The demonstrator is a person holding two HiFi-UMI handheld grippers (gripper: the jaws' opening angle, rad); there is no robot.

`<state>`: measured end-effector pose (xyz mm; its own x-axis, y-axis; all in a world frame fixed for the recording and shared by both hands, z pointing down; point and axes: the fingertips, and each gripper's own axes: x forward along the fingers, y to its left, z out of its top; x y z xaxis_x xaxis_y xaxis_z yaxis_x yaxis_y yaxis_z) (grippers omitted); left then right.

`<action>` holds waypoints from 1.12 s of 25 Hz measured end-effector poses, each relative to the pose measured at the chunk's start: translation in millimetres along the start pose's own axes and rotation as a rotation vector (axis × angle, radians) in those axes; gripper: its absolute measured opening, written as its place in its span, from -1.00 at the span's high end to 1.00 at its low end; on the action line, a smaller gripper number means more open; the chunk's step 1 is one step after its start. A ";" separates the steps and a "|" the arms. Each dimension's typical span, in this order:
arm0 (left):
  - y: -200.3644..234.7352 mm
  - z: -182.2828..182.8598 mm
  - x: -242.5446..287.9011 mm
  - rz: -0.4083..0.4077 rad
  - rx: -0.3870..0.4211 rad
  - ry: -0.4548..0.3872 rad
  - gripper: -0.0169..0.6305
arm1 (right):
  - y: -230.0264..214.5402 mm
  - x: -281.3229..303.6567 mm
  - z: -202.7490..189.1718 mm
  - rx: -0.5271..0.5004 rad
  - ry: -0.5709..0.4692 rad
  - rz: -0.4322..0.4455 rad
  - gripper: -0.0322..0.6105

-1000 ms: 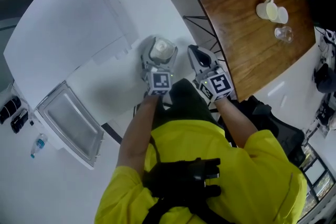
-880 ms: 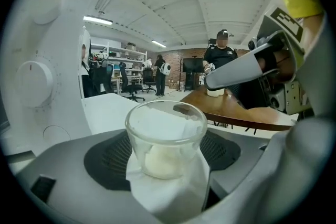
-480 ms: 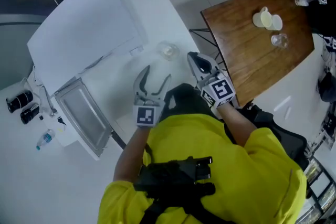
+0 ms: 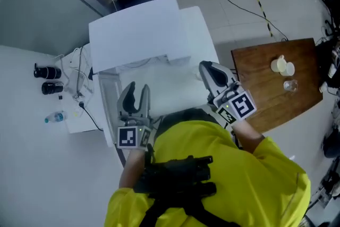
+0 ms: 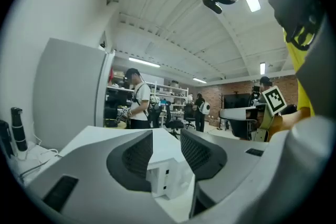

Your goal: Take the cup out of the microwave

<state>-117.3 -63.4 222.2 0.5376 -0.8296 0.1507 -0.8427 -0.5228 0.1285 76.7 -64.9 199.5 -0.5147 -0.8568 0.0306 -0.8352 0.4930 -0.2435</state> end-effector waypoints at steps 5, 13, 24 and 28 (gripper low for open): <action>40.0 41.4 -49.0 0.143 0.007 -0.046 0.44 | 23.5 10.6 32.8 0.027 -0.042 0.047 0.89; 71.0 57.5 -88.9 0.203 -0.015 -0.054 0.44 | 44.9 9.0 38.5 -0.064 -0.043 0.043 0.89; 59.9 64.0 -83.9 0.175 0.039 -0.062 0.44 | 54.4 8.3 30.3 -0.061 -0.022 0.051 0.89; 68.4 58.8 -80.3 0.172 0.001 -0.058 0.44 | 52.1 8.6 27.5 -0.051 -0.024 0.042 0.89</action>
<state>-219.7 -44.1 161.3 0.3830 -0.9167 0.1138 -0.9222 -0.3722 0.1050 34.1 -50.8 160.3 -0.5455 -0.8381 -0.0023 -0.8220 0.5355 -0.1940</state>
